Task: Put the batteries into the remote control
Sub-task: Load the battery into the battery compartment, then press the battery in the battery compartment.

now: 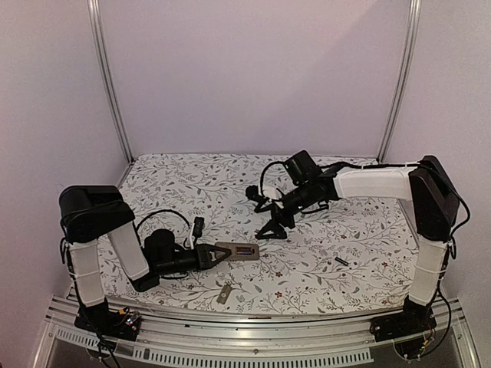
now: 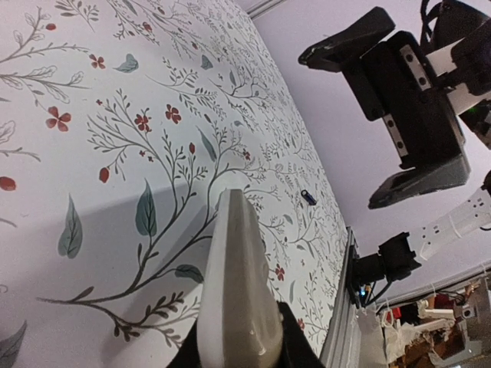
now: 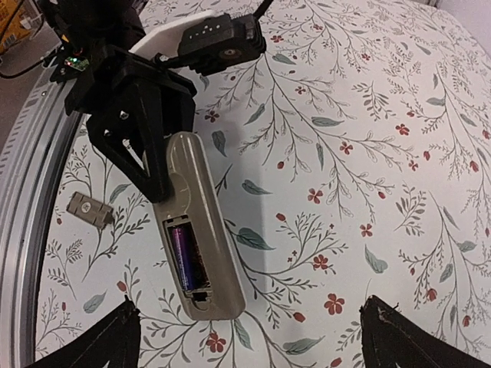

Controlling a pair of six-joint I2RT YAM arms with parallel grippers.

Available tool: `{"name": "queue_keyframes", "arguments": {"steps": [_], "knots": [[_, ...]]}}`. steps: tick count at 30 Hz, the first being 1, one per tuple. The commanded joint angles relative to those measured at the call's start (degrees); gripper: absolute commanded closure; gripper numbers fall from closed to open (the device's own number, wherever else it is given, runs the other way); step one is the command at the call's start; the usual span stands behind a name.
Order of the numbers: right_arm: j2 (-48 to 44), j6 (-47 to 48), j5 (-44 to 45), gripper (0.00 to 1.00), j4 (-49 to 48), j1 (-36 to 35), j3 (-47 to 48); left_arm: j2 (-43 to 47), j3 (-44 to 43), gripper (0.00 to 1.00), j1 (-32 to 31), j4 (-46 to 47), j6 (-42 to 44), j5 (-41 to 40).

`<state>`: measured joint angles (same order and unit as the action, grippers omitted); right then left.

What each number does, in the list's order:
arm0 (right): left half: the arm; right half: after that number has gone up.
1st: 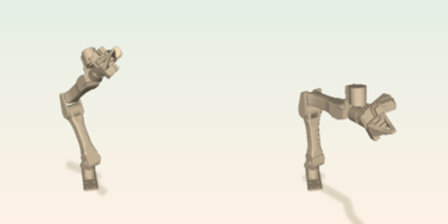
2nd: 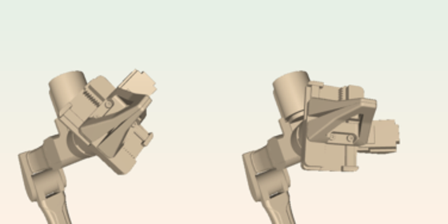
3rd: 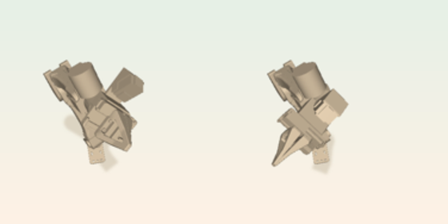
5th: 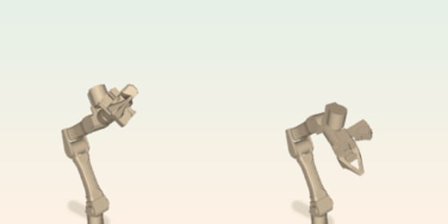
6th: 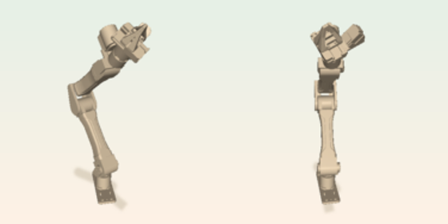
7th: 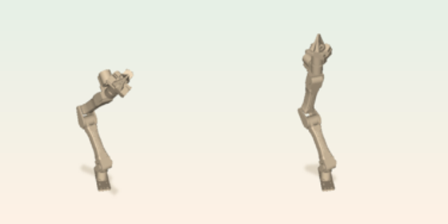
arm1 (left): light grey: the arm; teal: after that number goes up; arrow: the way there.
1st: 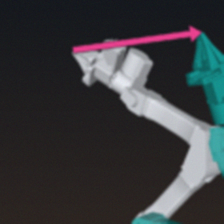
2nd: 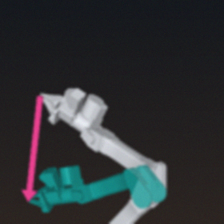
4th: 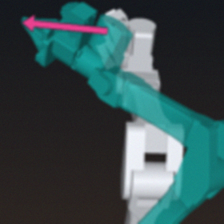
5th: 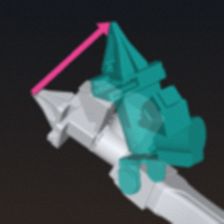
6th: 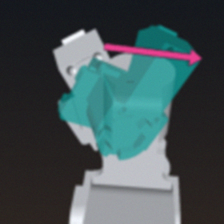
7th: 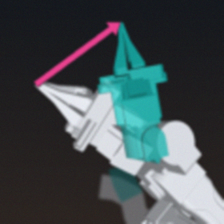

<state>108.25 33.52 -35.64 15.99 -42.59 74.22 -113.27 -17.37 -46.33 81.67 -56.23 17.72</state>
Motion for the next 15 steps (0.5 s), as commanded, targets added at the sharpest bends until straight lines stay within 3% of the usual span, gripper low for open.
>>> {"name": "queue_keyframes", "arguments": {"steps": [1, 5, 15], "knots": [[8.2, 22.2, -7.9, 0.02, 16.2, 0.0, 12.0, -1.9, 0.2, 1.0, 0.4, 11.7, 1.1, 1.4], [17.5, 29.4, -6.0, 0.03, 28.8, -0.5, 23.7, -1.5, -0.6, 1.0, 0.4, 10.4, 1.9, 2.3], [23.8, 30.9, -6.5, 0.08, 31.8, -2.6, 26.5, -2.5, -3.8, 1.0, 0.7, 7.1, 3.0, 4.9]]}}
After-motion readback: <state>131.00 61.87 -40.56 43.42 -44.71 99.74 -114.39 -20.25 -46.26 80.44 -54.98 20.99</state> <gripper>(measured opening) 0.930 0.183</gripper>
